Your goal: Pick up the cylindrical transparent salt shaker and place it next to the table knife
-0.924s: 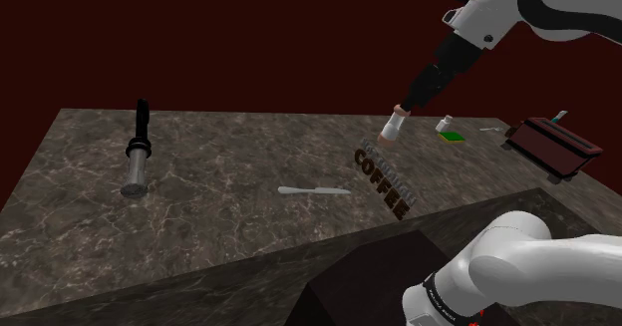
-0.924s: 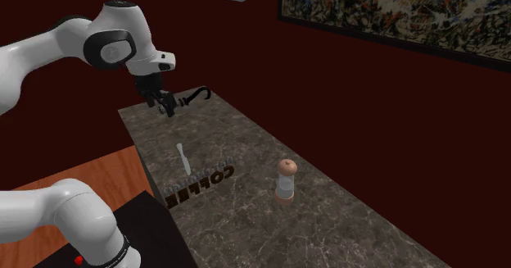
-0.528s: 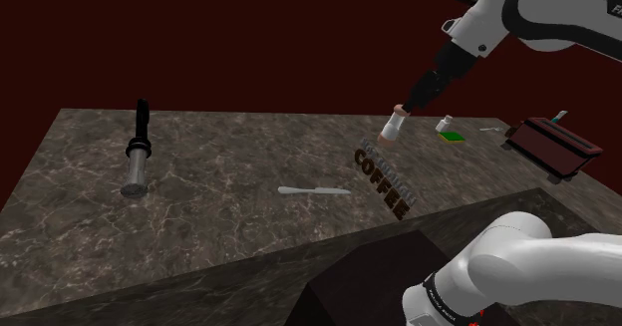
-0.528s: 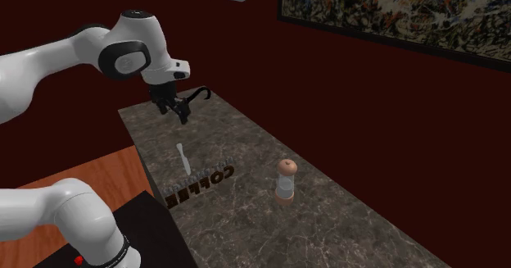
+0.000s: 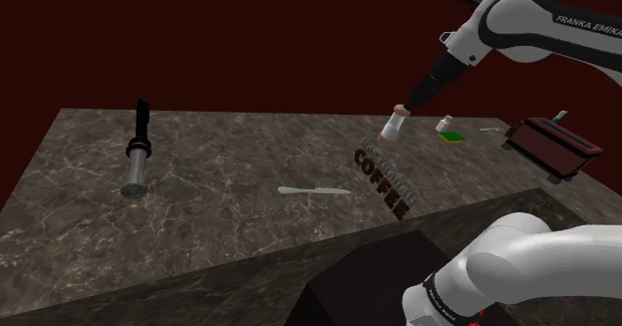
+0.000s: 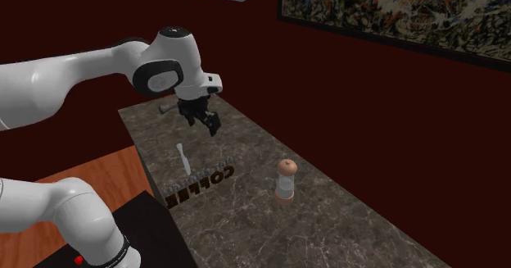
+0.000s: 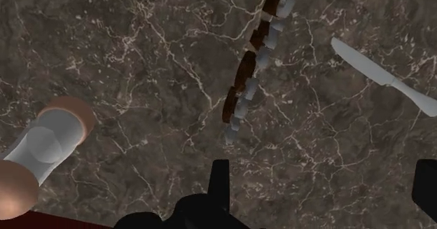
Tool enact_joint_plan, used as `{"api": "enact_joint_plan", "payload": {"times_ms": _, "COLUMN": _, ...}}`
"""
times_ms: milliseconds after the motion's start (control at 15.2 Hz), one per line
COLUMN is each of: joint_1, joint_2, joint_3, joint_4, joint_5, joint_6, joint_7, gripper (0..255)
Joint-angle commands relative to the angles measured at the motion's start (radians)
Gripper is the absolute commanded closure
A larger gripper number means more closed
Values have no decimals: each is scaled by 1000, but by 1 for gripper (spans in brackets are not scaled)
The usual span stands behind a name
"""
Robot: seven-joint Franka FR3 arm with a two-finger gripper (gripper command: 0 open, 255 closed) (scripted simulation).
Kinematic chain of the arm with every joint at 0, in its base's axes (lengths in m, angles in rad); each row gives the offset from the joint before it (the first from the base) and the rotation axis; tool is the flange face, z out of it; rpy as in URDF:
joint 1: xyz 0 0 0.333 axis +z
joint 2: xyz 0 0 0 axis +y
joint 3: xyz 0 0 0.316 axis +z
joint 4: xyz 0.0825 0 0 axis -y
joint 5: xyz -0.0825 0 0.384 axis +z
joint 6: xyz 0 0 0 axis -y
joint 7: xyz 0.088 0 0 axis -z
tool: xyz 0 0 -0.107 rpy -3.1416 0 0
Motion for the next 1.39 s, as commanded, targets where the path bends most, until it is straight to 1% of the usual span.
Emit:
{"api": "enact_joint_plan", "payload": {"times_ms": 0, "joint_1": -5, "joint_2": 42, "joint_3": -44, "joint_4": 8, "joint_5": -8, "joint_6": 38, "joint_7": -50, "gripper": 0}}
{"api": "enact_joint_plan", "payload": {"times_ms": 396, "joint_1": -7, "joint_2": 189, "joint_3": -173, "joint_4": 75, "joint_5": 1, "joint_6": 131, "joint_7": -195, "gripper": 0}}
{"api": "enact_joint_plan", "payload": {"times_ms": 726, "joint_1": 5, "joint_2": 341, "joint_3": -284, "joint_4": 165, "joint_5": 57, "joint_6": 191, "joint_7": -332, "gripper": 0}}
{"api": "enact_joint_plan", "payload": {"times_ms": 990, "joint_1": 13, "joint_2": 485, "joint_3": -371, "joint_4": 261, "joint_5": 145, "joint_6": 217, "joint_7": -458, "gripper": 0}}
{"api": "enact_joint_plan", "payload": {"times_ms": 1188, "joint_1": 5, "joint_2": 609, "joint_3": -426, "joint_4": 349, "joint_5": 238, "joint_6": 219, "joint_7": -562, "gripper": 0}}
{"api": "enact_joint_plan", "payload": {"times_ms": 1320, "joint_1": -13, "joint_2": 698, "joint_3": -453, "joint_4": 417, "joint_5": 311, "joint_6": 209, "joint_7": -631, "gripper": 0}}
